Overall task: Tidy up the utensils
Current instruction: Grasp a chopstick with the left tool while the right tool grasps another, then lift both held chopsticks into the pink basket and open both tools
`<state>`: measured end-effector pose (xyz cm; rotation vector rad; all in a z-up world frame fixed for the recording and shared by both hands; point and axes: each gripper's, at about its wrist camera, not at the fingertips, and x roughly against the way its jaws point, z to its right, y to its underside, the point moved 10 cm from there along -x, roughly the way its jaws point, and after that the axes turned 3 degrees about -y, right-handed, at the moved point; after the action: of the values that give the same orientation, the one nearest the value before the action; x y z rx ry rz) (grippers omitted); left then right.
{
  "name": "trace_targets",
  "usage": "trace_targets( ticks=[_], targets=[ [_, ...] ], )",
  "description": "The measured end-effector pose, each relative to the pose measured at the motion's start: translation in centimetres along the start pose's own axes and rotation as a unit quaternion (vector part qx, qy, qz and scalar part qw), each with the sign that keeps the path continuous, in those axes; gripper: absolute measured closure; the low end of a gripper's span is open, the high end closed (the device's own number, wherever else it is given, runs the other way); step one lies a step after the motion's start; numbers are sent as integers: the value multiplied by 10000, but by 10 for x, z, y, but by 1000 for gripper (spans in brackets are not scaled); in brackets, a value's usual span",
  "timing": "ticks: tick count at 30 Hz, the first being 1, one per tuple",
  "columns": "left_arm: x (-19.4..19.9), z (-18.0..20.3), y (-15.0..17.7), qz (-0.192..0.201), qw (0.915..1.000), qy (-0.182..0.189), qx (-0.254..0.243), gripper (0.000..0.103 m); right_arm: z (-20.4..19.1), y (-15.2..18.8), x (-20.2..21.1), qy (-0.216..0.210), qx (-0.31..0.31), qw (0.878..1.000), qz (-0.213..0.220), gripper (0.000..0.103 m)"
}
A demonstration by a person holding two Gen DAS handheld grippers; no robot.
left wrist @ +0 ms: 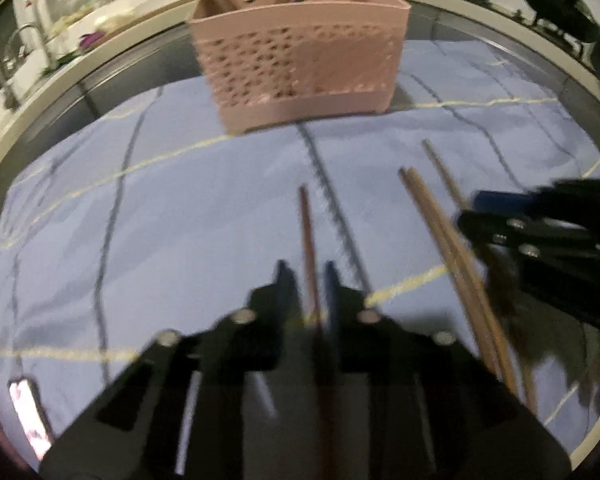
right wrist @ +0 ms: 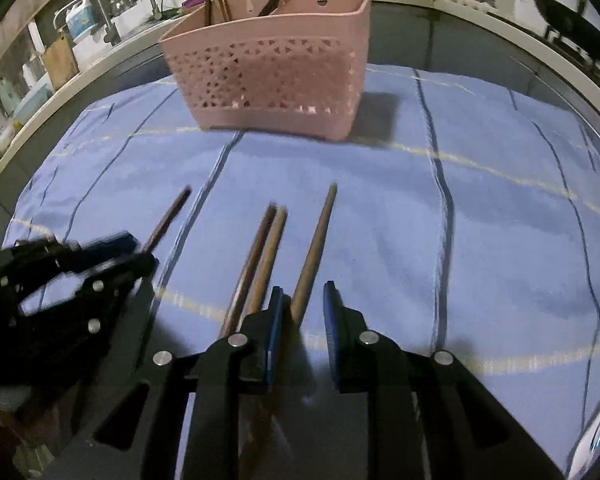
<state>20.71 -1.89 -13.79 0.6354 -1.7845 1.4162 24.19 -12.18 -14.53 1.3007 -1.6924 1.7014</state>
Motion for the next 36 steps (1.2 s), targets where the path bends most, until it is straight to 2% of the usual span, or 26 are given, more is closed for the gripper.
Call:
trace_targets(
  ticks=[2, 5, 7, 11, 17, 22, 27, 32, 36],
  targets=[
    [-4, 5, -7, 1, 10000, 74, -31, 99, -1, -8, -5, -140, -43, 9999, -18, 95],
    [-5, 6, -13, -30, 9996, 274, 50, 99, -1, -10, 1, -531, -295, 9981, 36, 98],
    [11, 2, -20, 174, 9986, 465, 207, 99, -5, -12, 26, -731, -311, 9961, 393, 98],
    [73, -12, -48, 886, 9906, 920, 492, 99, -17, -27, 85, -832, -54, 9889, 1230, 98],
    [164, -29, -97, 1919, 9728, 1158, 586, 99, -30, -71, 164, -980, 95, 9632, 2501, 98],
    [211, -47, -155, 2602, 9587, 958, 634, 99, -32, -137, 203, -919, 54, 9368, 3375, 98],
    [227, -64, -217, 3034, 9478, 563, 805, 99, -18, -201, 206, -920, -380, 9179, 3840, 98],
    [208, -81, -263, 3377, 9374, -46, 852, 99, -8, -255, 183, -725, -625, 9041, 4165, 98],
    [168, -95, -277, 3187, 9421, -108, 1042, 99, -2, -280, 158, -532, -685, 8973, 4328, 98]
  ],
)
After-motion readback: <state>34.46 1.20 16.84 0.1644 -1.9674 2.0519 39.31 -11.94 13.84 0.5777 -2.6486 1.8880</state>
